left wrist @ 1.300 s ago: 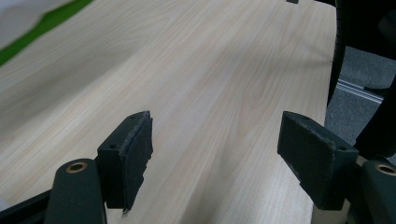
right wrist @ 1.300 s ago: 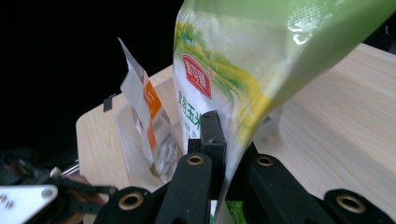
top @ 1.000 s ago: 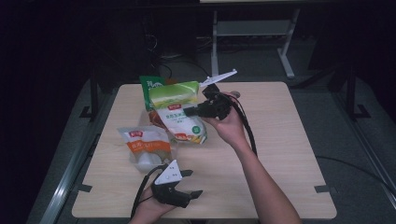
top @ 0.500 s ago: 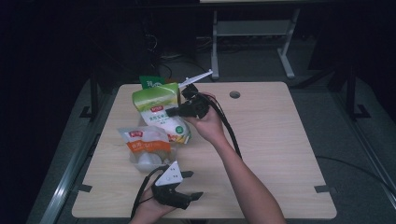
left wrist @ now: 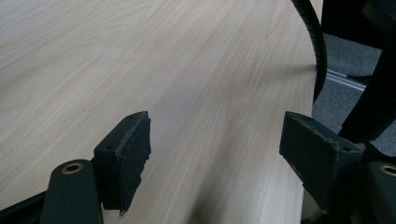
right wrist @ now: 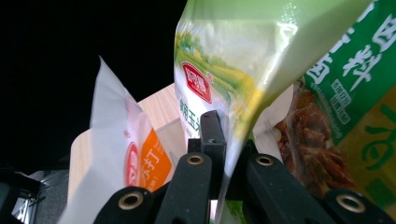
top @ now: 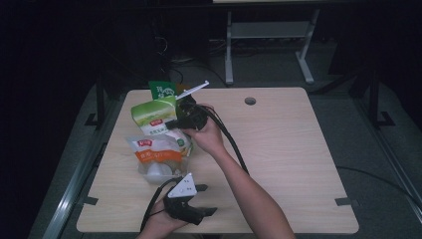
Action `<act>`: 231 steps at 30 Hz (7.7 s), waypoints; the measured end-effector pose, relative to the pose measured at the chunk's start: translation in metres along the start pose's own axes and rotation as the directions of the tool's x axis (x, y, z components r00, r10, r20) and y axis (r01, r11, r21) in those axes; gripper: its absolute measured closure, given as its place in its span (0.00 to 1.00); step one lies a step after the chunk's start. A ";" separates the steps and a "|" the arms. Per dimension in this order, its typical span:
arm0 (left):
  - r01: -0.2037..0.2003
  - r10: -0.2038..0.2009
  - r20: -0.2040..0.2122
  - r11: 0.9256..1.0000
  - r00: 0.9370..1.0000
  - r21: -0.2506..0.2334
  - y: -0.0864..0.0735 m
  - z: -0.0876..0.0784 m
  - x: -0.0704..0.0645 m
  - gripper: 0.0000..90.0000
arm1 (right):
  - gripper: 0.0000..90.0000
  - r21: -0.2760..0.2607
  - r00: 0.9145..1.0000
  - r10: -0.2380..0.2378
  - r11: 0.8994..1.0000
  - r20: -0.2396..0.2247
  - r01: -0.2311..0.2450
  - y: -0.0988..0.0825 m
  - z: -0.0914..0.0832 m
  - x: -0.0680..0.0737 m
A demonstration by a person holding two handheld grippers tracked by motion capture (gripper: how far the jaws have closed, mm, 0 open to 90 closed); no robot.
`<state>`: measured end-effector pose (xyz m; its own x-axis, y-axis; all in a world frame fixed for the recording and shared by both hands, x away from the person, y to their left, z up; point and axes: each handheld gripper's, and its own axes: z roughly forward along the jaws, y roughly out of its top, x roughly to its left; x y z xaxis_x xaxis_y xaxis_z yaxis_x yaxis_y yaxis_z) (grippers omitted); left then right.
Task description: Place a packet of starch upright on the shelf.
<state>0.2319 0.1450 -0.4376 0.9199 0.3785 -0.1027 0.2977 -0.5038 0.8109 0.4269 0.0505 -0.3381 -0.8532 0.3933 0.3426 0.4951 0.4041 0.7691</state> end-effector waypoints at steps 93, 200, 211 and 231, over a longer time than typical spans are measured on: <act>0.024 -0.023 -0.058 1.000 0.998 0.015 -0.001 0.001 0.018 0.24 | 0.51 0.010 0.999 0.037 0.999 -0.036 -0.036 -0.058 -0.055 -0.036; 0.012 -0.012 -0.046 1.000 0.999 0.002 -0.001 0.005 0.015 0.24 | 0.39 -0.045 0.929 0.307 0.952 0.209 -0.304 -0.216 -0.219 -0.072; 0.012 -0.012 -0.047 1.000 0.999 0.004 -0.001 0.003 0.015 0.24 | 0.39 -0.065 0.925 0.324 0.946 0.196 -0.318 -0.237 -0.220 -0.064; 0.005 -0.005 -0.053 1.000 0.999 0.002 0.000 0.001 0.015 0.24 | 0.39 -0.081 0.918 0.351 0.936 0.183 -0.342 -0.268 -0.220 -0.047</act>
<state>0.2453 0.1500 -0.4398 0.9035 0.4217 -0.0761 0.3031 -0.5032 0.8093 0.2984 -0.2574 -0.4416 -0.5796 0.6543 0.4858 0.7419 0.1771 0.6467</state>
